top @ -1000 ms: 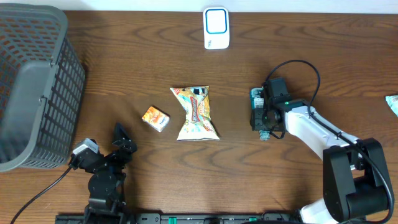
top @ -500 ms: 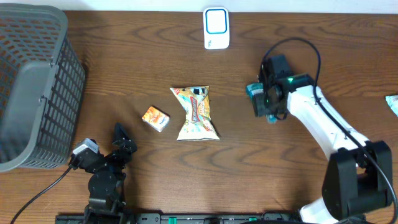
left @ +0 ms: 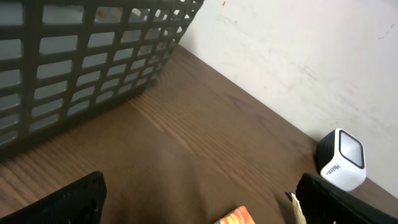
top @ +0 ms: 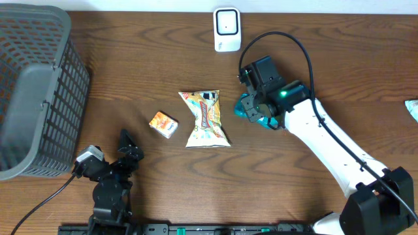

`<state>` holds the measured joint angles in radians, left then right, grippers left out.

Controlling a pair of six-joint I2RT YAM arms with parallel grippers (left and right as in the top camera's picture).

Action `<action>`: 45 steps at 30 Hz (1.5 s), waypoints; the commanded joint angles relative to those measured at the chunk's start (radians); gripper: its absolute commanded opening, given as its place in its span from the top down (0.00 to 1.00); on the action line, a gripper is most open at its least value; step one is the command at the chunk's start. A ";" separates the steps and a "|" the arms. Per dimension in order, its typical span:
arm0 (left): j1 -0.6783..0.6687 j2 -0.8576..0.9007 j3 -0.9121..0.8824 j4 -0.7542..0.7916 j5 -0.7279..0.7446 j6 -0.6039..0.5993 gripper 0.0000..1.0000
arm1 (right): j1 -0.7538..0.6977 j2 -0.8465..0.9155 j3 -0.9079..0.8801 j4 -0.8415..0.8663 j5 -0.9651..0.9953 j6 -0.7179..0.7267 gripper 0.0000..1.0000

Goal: Scan the item barcode

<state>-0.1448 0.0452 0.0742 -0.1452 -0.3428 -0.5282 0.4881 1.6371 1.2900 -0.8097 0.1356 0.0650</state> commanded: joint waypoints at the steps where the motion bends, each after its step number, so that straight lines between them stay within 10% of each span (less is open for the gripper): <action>1: 0.002 0.000 -0.024 -0.010 -0.006 -0.008 0.02 | -0.016 -0.003 0.011 -0.034 0.049 0.237 0.38; 5: 0.002 0.000 -0.024 -0.010 -0.006 -0.008 0.02 | -0.066 -0.003 0.011 -0.129 -0.044 0.637 0.01; 15: 0.002 0.000 -0.024 -0.010 -0.006 -0.008 0.02 | -0.121 -0.001 0.008 -0.073 -0.280 0.981 0.01; 23: 0.002 0.000 -0.024 -0.010 -0.006 -0.008 0.02 | -0.120 0.050 0.008 -0.280 -0.292 1.985 0.02; 45: 0.002 0.000 -0.024 -0.010 -0.006 -0.008 0.02 | -0.336 0.356 0.023 -0.043 -0.399 1.843 0.12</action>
<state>-0.1448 0.0452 0.0742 -0.1452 -0.3428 -0.5282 0.1497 1.9980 1.3037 -0.8440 -0.3157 1.9640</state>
